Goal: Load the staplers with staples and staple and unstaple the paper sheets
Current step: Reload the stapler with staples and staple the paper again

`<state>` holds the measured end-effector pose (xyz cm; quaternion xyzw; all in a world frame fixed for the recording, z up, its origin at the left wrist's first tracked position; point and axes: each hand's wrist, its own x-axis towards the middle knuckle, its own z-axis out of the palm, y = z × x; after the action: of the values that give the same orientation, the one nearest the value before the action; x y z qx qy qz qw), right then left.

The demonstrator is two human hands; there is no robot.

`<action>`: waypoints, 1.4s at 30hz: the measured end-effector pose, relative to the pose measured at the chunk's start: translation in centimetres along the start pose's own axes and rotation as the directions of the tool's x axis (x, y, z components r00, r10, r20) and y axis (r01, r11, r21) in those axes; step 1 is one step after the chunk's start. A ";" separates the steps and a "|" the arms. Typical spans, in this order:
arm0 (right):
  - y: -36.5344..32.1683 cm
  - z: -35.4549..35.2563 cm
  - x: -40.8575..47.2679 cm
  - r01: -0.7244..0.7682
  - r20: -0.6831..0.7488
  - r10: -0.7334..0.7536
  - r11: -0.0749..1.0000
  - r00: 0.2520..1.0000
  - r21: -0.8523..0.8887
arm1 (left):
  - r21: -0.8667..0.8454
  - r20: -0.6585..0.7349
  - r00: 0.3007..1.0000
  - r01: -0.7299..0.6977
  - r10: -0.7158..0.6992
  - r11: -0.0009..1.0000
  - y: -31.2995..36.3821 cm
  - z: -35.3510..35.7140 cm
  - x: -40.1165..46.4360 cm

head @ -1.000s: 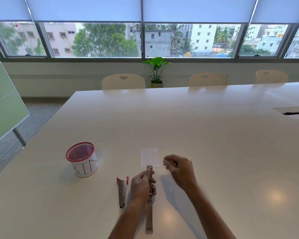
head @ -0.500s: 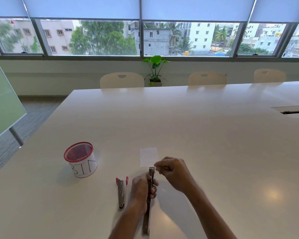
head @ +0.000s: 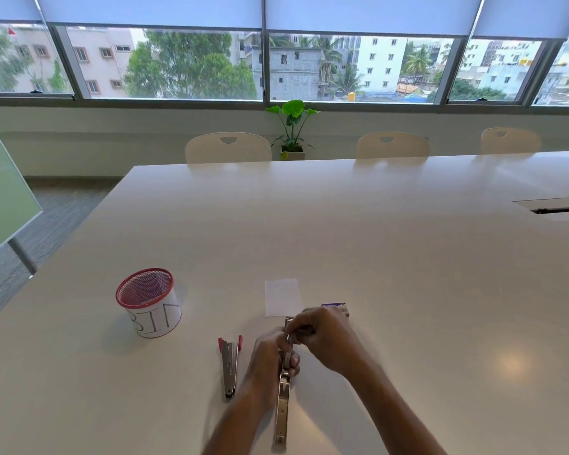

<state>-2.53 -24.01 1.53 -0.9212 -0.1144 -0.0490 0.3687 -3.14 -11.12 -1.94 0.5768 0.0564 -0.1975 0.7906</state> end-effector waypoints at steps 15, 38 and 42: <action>0.5 1.2 -0.9 0.103 0.014 -0.102 0.989 0.995 -0.104 | 0.012 0.081 0.993 -0.089 0.088 0.996 -0.8 -0.2 0.2; 1.1 -0.8 2.0 -0.284 0.080 0.276 0.949 0.958 0.133 | 0.080 0.109 0.990 -0.102 0.093 0.992 -0.9 -0.9 -0.1; 1.3 -1.0 2.4 -0.302 0.033 0.300 0.938 0.953 0.172 | 0.102 0.098 0.992 -0.090 0.080 0.991 -1.0 -1.0 -0.1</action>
<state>0.10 -25.25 1.81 -0.8919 0.0227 0.0213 0.4511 -3.44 -10.37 -3.13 0.6099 -0.0158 -0.1931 0.7684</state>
